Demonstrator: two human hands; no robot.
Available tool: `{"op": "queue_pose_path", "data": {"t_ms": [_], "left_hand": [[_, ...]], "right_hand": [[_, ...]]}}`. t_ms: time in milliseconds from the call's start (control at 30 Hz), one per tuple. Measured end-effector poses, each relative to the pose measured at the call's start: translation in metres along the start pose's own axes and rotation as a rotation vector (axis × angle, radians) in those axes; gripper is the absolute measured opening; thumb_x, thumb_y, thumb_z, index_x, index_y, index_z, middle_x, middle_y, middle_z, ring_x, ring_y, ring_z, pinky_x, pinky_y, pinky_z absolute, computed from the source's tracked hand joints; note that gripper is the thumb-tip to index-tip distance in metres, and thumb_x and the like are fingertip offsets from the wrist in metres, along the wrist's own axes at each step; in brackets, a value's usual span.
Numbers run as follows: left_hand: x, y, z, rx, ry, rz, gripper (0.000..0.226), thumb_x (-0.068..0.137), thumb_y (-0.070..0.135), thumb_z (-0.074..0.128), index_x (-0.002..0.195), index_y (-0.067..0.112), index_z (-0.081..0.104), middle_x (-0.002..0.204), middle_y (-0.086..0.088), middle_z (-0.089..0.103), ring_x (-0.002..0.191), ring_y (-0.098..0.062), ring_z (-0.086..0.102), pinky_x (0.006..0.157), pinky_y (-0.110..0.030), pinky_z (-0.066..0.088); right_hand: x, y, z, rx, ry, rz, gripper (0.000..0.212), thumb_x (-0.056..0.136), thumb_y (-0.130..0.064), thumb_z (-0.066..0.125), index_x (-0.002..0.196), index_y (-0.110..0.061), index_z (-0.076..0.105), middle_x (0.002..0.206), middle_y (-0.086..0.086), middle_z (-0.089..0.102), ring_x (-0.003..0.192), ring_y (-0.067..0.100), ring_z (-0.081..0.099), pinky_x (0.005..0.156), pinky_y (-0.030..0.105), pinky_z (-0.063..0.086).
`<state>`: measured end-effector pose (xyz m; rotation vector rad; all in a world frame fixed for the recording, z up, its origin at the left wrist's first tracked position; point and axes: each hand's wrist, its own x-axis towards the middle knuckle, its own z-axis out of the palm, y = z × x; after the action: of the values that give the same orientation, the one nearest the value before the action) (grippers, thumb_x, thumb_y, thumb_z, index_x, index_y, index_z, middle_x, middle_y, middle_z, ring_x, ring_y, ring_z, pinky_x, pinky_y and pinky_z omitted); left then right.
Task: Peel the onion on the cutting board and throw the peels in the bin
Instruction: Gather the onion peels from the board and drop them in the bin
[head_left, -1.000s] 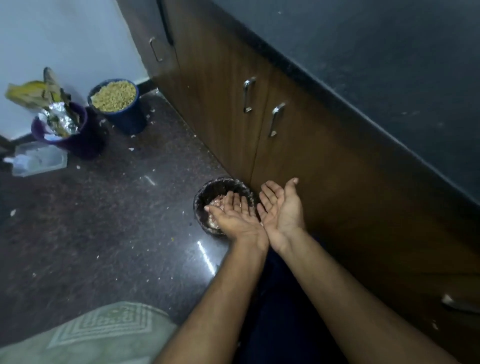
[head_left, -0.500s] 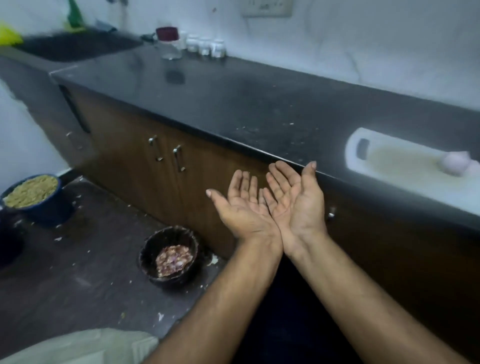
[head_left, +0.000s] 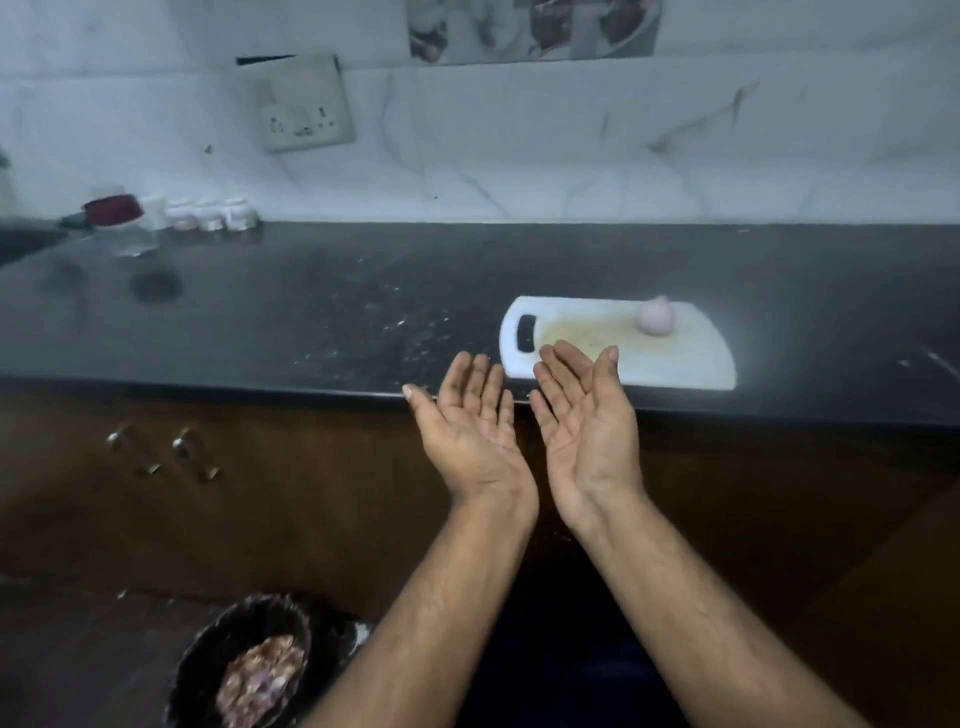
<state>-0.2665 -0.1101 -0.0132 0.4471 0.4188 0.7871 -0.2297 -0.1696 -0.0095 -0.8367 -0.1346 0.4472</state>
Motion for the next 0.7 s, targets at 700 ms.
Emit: {"op": "queue_pose_path", "data": {"t_ms": [700], "left_hand": [[0.179, -0.069, 0.052, 2.052, -0.882, 0.566, 0.038, 0.108, 0.026, 0.053, 0.144, 0.020, 0.063, 0.142, -0.006, 0.058, 0.127, -0.029, 0.050, 0.107, -0.039, 0.043]], "right_hand": [[0.126, -0.032, -0.086, -1.879, 0.218, -0.410, 0.038, 0.107, -0.038, 0.040, 0.134, -0.025, 0.063, 0.143, -0.004, 0.057, 0.127, 0.018, 0.050, 0.107, 0.036, 0.042]]}}
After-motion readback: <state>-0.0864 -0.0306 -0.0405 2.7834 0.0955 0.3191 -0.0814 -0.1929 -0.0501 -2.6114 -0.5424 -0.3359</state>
